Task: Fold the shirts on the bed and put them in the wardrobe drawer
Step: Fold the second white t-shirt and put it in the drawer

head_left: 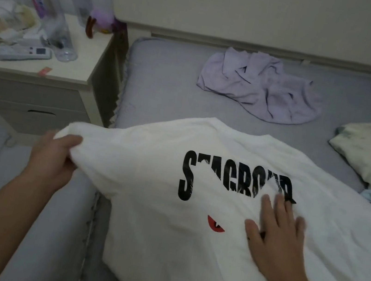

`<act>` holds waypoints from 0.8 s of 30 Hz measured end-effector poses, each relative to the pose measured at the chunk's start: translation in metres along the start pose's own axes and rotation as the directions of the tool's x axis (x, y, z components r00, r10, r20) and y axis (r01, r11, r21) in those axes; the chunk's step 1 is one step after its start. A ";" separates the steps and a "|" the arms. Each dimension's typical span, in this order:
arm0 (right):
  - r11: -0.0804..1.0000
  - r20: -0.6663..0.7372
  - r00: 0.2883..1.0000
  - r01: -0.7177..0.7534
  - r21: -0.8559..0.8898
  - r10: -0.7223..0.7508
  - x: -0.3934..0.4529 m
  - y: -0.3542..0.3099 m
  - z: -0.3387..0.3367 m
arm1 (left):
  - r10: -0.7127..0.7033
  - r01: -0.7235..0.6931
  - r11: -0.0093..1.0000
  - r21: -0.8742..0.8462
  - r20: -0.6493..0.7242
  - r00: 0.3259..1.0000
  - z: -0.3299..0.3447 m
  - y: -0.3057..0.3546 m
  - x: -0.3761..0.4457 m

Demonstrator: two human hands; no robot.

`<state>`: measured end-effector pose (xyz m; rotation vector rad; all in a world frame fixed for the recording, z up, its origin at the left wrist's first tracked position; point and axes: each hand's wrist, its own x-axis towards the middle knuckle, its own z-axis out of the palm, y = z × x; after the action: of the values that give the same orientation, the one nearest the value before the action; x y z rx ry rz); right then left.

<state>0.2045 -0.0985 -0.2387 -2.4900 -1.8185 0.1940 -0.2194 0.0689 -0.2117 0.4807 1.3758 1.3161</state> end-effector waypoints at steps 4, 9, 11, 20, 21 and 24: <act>0.986 -0.019 0.986 -0.167 -0.002 0.167 -0.040 0.061 -0.008 | 0.398 -0.397 0.824 0.403 0.086 0.913 0.072 0.027 -0.055; 0.976 -0.094 0.973 -0.204 0.073 0.210 -0.059 0.076 -0.003 | 0.195 -0.650 0.634 0.418 0.727 0.658 0.156 -0.032 -0.158; 0.977 -0.125 0.971 -0.191 0.091 0.202 -0.057 0.076 -0.001 | 0.321 -0.765 0.519 0.382 0.742 0.588 0.159 -0.058 -0.178; 0.986 -0.158 0.973 -0.161 0.051 0.167 -0.055 0.085 0.010 | 0.018 -0.363 0.187 0.913 0.367 0.930 0.059 -0.085 -0.128; 0.986 -0.158 0.973 -0.162 0.050 0.168 -0.056 0.085 0.011 | -0.016 -0.375 0.204 0.904 0.386 0.922 0.047 -0.083 -0.130; 0.986 -0.175 0.971 -0.157 0.056 0.164 -0.056 0.085 0.010 | -0.050 -0.379 0.324 0.867 0.416 0.908 0.021 -0.082 -0.143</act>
<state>0.2668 -0.1779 -0.2550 -2.5338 -1.5316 0.0131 -0.1268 -0.0689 -0.2182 1.6485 1.6753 0.3262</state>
